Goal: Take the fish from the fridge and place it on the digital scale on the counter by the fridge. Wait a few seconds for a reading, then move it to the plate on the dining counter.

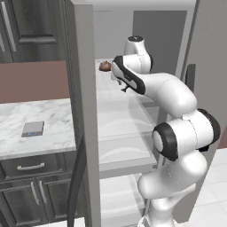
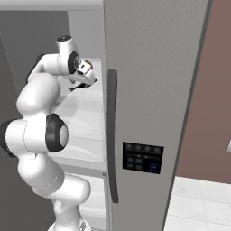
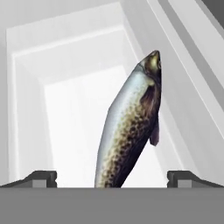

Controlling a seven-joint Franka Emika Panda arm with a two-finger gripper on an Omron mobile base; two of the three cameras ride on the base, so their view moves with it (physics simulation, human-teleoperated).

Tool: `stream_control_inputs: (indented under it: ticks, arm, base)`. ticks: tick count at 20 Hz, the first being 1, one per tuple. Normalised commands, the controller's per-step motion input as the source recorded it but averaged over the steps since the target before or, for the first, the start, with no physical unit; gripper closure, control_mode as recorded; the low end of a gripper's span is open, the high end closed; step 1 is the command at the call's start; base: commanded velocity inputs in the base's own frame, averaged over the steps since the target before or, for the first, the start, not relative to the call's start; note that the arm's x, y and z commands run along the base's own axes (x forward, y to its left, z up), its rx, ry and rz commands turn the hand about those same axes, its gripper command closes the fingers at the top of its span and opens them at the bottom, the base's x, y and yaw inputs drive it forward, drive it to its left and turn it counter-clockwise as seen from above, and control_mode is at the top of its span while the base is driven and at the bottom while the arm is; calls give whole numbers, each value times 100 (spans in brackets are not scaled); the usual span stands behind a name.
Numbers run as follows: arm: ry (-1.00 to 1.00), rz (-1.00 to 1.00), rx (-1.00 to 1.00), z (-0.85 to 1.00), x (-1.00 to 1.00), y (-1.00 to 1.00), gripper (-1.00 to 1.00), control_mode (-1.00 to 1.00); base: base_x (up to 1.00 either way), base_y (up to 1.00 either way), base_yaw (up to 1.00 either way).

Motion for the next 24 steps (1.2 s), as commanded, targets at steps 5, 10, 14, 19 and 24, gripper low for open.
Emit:
stream_control_inputs:
  ticks: [5,10,14,19,24]
  arm:
    - [0,-5,0,0,17,-5,-100,-100]
    - [0,-2,0,-1,1,-18,-100,-100]
    - [0,-1,0,-12,0,-6,-100,-100]
    - [0,0,0,-29,0,0,-100,-100]
    - [0,0,0,-24,0,0,-100,-100]
  base:
    - [0,0,0]
    - [0,0,0]
    - [0,0,0]
    - [0,0,0]
    - [0,0,0]
